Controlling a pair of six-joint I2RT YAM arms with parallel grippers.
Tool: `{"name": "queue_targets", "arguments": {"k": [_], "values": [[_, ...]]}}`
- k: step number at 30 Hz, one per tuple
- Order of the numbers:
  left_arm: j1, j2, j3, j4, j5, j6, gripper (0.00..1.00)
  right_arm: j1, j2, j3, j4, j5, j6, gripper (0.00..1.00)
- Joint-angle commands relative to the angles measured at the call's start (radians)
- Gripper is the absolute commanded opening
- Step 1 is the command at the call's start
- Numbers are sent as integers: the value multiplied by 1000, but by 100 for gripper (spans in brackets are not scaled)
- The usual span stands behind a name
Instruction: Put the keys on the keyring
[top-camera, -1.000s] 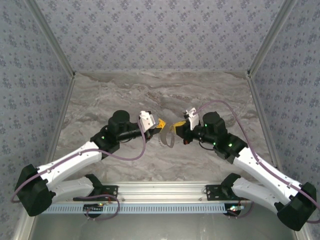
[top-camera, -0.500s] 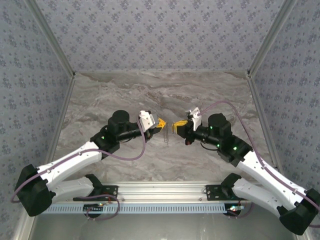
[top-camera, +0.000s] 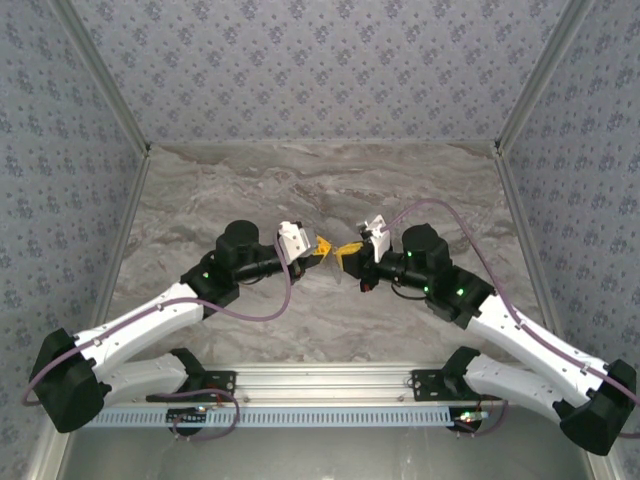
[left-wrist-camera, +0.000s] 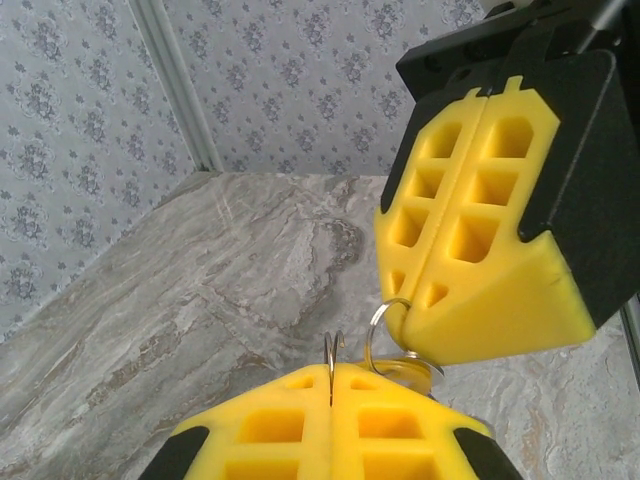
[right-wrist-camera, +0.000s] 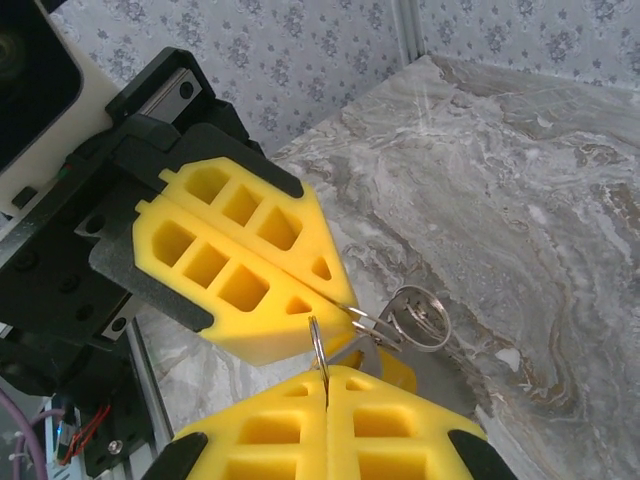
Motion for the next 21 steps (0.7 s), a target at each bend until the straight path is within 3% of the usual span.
{"name": "queue_targets", "arguments": {"k": [1,21], "values": [[-8,-32,22,27,15,21,0,5,10,37,2,17,-17,0],[-8,-45,15,22,38,40,0,-39,28,47,1,-7,-34,0]]}}
